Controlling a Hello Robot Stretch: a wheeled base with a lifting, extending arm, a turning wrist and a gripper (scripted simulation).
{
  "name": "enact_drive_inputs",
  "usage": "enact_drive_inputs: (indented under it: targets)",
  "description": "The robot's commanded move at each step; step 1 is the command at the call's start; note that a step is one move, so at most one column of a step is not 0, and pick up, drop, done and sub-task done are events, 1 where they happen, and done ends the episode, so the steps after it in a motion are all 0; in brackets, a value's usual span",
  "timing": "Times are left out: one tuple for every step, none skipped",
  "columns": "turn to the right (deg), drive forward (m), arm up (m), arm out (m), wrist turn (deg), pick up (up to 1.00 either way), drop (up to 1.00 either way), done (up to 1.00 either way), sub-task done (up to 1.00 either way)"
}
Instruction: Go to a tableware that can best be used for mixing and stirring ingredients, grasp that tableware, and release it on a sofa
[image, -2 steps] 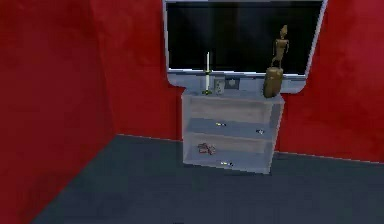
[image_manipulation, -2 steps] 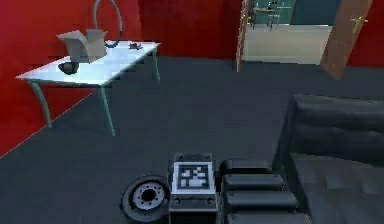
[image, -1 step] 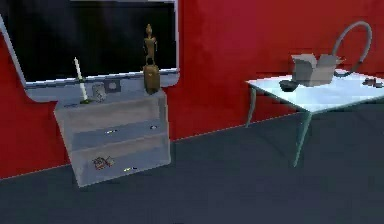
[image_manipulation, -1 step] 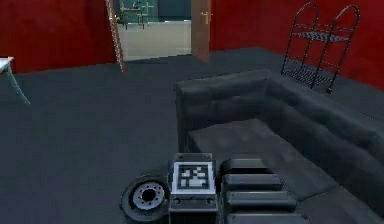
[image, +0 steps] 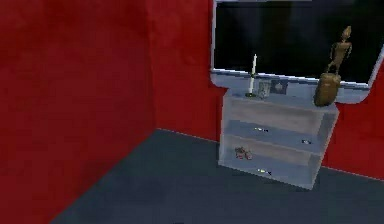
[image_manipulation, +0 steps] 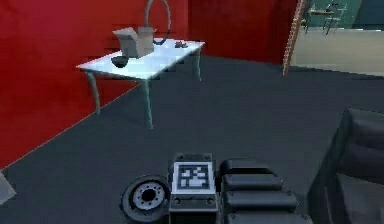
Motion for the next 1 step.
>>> enact_drive_inputs:
  targets:
    - [-45.0, 0.0, 0.0, 0.0, 0.0, 0.0, 0.0, 0.0, 0.0]
